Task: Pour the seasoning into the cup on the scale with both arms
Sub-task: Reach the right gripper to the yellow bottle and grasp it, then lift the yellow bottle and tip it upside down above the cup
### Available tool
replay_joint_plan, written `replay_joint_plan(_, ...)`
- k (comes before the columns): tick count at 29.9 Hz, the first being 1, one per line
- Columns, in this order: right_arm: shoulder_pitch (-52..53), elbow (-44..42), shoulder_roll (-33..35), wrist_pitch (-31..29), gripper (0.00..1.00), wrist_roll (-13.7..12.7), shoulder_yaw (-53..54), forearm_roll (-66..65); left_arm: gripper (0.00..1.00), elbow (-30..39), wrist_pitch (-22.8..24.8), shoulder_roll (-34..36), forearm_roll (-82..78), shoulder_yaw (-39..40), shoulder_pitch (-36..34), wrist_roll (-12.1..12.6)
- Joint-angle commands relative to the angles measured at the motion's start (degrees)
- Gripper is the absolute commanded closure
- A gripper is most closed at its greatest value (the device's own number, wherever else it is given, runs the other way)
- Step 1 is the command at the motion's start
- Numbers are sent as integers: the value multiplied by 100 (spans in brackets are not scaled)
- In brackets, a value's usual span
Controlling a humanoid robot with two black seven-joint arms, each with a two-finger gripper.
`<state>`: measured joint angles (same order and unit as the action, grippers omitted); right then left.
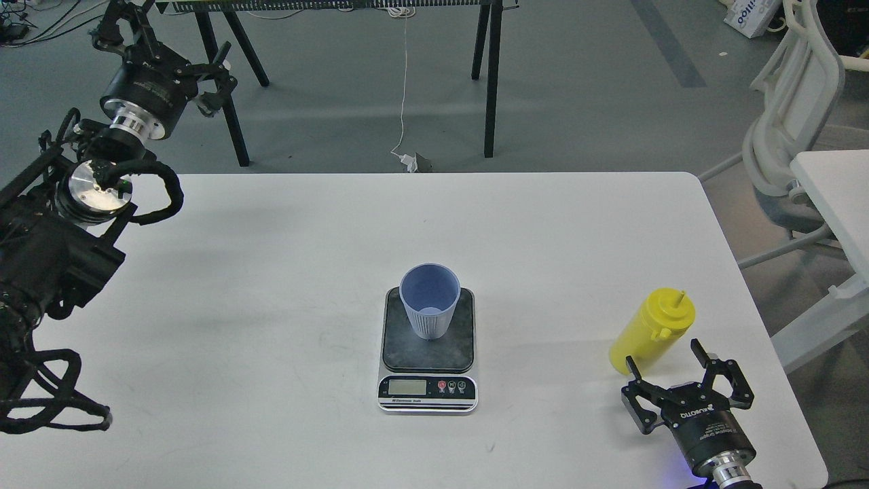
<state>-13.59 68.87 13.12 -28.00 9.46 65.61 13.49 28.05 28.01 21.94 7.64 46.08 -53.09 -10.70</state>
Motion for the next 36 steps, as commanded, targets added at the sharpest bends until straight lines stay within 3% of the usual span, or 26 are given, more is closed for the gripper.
replay_joint_plan(1,233,-66,-196,0,2,47,-119,-214,0,-1,-1,64,0,-3,9,-2)
replay_joint_plan(8,382,-110,-310,0,11,82,4,-320,0,-1,-1,108,0,-3,0,-2)
replay_joint_plan(13,602,-303,-310,0,32,91,13,-320,0,-1,-1,108,-8,-3,0,6)
replay_joint_plan(20,796,-216,-328,0,53,144,100,-312,0,7,-1,108,-8,-3,-26,6)
replay_joint_plan(23,1102,-102,-179,0,56,144,197,-381,0,16,-1,117,-8,6,-35,6)
replay_joint_plan(29,2235,4,857,0,57,144,338,-1276,0,51,-1,222,9,15,-35,-20)
replay_joint_plan(36,3598,13,1043,0,58,135,233,-3640,0,51,-1,231,9,24,-26,-38)
